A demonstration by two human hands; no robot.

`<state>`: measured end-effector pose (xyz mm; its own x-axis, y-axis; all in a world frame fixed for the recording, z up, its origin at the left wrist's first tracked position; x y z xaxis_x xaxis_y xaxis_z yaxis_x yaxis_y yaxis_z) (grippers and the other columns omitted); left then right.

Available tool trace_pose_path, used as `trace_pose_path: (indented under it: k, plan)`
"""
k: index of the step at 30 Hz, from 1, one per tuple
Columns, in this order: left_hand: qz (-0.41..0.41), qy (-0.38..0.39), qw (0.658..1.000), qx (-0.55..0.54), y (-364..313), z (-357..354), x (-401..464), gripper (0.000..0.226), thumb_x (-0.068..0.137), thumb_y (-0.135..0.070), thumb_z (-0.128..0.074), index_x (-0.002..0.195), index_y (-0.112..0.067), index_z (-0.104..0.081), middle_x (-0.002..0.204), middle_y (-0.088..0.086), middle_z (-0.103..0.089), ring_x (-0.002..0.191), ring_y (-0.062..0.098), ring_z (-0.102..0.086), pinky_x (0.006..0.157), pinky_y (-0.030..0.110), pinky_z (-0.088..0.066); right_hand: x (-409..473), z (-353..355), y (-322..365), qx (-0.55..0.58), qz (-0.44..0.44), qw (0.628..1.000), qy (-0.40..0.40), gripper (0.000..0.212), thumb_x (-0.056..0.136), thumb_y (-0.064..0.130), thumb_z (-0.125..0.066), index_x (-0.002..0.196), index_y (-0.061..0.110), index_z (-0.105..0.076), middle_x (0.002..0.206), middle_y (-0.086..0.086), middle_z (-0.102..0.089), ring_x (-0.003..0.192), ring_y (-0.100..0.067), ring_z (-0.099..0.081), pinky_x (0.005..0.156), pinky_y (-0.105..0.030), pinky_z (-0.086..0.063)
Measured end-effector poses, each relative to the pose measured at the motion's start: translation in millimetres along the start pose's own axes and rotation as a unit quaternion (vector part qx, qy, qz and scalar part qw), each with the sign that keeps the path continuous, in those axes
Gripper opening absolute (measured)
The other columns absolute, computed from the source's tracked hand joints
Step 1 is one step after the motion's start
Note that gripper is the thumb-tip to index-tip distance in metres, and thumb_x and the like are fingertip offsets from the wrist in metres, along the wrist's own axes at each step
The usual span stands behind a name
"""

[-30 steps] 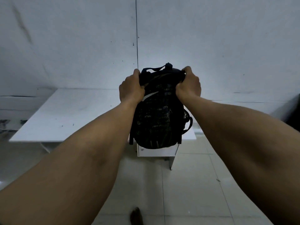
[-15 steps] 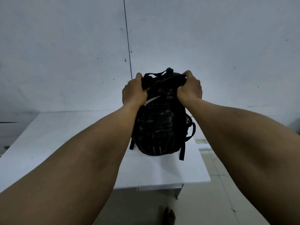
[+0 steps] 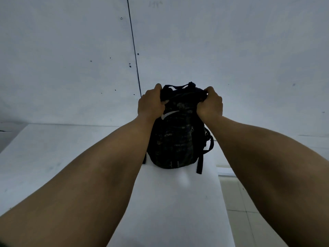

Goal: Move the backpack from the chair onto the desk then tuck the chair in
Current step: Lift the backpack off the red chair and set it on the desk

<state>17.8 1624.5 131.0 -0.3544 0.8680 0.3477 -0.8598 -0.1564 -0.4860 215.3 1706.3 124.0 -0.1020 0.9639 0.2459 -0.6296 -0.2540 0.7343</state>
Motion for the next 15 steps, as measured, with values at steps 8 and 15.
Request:
trace_pose_path:
  k: [8, 15]
  plan:
    - [0.017, 0.009, 0.999, 0.041, 26, -37, 73, 0.029, 0.095, -0.036, -0.067, 0.112, -0.013, -0.059, 0.113, 0.012, -0.058, 0.103, 0.029, -0.057, 0.069, 0.034, -0.041, 68, -38, -9, -0.015, -0.035, 0.999, -0.004, 0.034, 0.079, 0.003, -0.050, 0.112, 0.013, -0.056, 0.078, 0.006, -0.048, 0.075, -0.022, -0.057, 0.064, -0.029, -0.045]
    - [0.060, -0.013, 0.998, 0.026, 35, -62, 115, 0.044, 0.093, -0.032, -0.073, 0.125, -0.010, -0.053, 0.123, 0.015, -0.049, 0.109, 0.030, -0.052, 0.077, 0.039, -0.049, 114, -61, -20, -0.031, -0.059, 0.998, 0.008, 0.026, 0.083, 0.012, -0.053, 0.109, 0.013, -0.057, 0.095, -0.003, -0.057, 0.081, -0.023, -0.057, 0.068, -0.030, -0.044]
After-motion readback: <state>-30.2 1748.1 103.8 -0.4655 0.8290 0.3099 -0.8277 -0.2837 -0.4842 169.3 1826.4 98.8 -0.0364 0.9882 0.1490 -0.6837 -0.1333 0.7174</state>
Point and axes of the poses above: each hand's wrist, its own x-axis towards the middle knuckle, its own z-axis out of the back of the hand, y = z × x, the point moved 3 cm from there along x, towards the middle knuckle
